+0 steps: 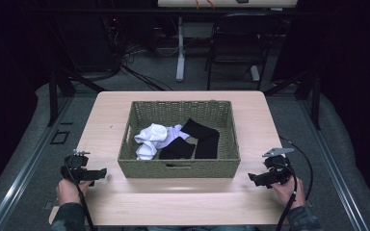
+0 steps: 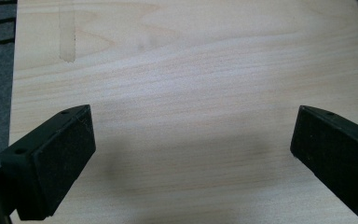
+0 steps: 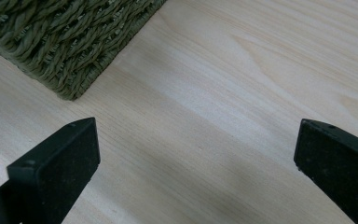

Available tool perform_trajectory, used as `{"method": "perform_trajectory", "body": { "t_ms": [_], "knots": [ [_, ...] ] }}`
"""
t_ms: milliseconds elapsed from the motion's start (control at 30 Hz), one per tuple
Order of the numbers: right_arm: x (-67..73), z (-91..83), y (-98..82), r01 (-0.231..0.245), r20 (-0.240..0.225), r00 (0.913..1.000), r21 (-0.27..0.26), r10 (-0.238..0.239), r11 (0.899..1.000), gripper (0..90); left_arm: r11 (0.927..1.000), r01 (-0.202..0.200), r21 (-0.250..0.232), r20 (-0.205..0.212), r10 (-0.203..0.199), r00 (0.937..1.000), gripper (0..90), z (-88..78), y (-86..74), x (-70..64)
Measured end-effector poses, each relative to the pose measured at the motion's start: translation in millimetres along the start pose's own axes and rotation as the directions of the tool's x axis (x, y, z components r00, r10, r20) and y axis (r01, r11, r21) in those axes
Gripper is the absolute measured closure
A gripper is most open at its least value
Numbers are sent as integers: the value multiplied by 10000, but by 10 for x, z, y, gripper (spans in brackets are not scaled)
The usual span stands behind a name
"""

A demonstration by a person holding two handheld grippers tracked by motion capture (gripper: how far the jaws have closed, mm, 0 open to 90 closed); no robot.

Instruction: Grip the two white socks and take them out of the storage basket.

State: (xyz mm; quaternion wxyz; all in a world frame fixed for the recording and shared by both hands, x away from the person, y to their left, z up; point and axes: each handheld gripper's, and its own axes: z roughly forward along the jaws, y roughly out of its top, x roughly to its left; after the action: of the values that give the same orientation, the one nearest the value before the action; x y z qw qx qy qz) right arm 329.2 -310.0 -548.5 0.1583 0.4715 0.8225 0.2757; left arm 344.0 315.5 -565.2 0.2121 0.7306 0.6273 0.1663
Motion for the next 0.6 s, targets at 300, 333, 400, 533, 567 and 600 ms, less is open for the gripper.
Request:
{"method": "perform_trajectory", "body": {
  "t_ms": [300, 333, 400, 533, 567, 600],
  "knots": [
    [9, 11, 5, 46, -51, 10000, 100, -45, 9999, 0, 9998, -147, 127, 132, 145, 9998, 0, 13, 20, -29],
    [10, 11, 3, 45, -41, 10000, 100, -44, 9999, 0, 9998, -179, 119, 103, 178, 9998, 0, 13, 26, -36],
    [9, 8, 1, 49, 4, 10000, 122, -49, 9999, 0, 9997, -227, 122, 162, 225, 9996, 0, 12, 38, -42],
    [8, -15, -2, 23, 91, 10000, 65, -23, 10000, 0, 9996, -263, 75, 185, 261, 9995, 0, 3, 49, -44],
    [9, -15, -3, 7, 62, 10000, 43, -7, 10000, 0, 9996, -263, 83, 153, 261, 9995, 1, -1, 51, -42],
    [9, -15, -3, 12, 80, 10000, 56, -13, 10000, 0, 9997, -224, 96, 175, 222, 9996, 0, -8, 54, -36]
  ]
}}
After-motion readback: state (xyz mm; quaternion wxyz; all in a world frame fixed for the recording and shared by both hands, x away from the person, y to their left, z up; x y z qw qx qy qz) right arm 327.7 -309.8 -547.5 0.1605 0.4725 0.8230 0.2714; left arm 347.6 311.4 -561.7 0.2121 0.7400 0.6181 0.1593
